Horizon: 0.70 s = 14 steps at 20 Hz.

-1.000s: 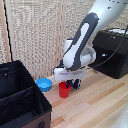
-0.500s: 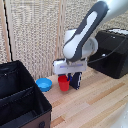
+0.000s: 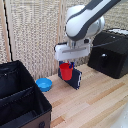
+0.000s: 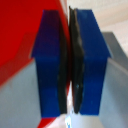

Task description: Please find the red cup among the items before you. Carefully move your gripper towards it and gently hold it. Locate the front section of the organizer in front of you. Transfer the red cup above the front section and let go, placing it within that section.

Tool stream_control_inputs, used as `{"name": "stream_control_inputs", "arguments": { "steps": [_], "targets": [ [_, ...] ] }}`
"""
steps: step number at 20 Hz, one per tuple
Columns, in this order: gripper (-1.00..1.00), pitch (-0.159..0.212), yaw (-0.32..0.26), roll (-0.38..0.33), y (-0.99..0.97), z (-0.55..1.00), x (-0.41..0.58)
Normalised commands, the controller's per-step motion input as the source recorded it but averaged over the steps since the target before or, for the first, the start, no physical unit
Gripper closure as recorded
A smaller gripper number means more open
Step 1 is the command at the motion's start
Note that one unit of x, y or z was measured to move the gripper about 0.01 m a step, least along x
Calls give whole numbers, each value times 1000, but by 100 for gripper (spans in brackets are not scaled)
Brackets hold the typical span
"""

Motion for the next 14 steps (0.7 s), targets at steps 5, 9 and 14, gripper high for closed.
{"name": "stream_control_inputs", "arguments": {
  "steps": [5, 9, 14],
  "targets": [
    [100, 139, 90, 3, 665, 809, 67],
    [100, 123, 62, 13, 742, 775, 37],
    [100, 44, 7, 16, 890, 560, 0]
  ]
}}
